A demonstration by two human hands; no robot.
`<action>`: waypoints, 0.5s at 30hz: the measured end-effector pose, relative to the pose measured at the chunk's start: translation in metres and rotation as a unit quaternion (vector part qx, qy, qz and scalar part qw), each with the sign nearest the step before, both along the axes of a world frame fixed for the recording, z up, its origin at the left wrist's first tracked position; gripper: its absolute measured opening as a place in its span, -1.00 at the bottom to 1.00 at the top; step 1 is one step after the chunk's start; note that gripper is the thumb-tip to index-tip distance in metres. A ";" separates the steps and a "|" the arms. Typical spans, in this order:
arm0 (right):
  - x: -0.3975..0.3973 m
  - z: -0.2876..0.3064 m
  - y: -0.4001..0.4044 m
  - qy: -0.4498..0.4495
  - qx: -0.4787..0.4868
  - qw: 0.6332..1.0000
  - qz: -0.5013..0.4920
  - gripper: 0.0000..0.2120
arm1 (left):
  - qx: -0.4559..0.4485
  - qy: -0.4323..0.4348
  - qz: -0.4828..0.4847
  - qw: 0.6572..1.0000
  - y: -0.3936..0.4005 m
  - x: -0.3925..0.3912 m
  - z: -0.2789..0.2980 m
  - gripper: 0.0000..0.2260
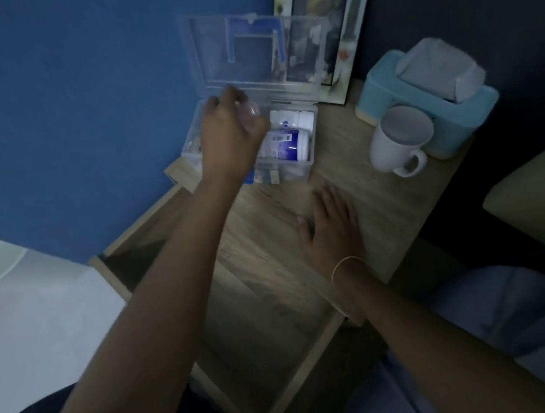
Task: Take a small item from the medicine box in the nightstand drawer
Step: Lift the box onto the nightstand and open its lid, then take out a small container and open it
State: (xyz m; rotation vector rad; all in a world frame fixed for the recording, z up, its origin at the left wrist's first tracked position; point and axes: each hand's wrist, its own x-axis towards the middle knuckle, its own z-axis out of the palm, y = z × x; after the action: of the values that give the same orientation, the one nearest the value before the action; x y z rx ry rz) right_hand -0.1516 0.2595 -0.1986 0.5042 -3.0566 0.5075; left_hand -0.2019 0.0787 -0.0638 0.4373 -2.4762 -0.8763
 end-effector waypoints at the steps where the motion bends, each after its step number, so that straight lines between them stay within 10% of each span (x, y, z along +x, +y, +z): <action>1: 0.001 0.002 0.000 -0.001 -0.010 1.000 0.002 -0.44 | 0.011 -0.002 -0.005 1.000 0.007 0.021 -0.001 -0.71; 7: 0.003 0.035 0.002 -0.133 -0.193 0.972 -0.011 -0.67 | 0.094 -0.069 -0.051 0.992 0.041 0.138 -0.024 -0.82; 10: 0.029 0.077 -0.008 -0.309 -0.460 0.829 -0.080 -0.82 | 0.135 -0.051 -0.082 0.986 0.047 0.171 -0.028 -0.82; 15: 0.084 0.118 -0.006 -0.469 -0.514 0.718 -0.015 -0.76 | 0.140 -0.032 -0.110 0.984 0.054 0.210 -0.021 -0.76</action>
State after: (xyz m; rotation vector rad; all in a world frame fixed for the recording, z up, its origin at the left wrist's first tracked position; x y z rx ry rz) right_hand -0.0675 0.2533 -0.0807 0.1041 -2.6009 2.9060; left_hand 0.0077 0.1323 -0.0846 0.2904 -2.5017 -1.3284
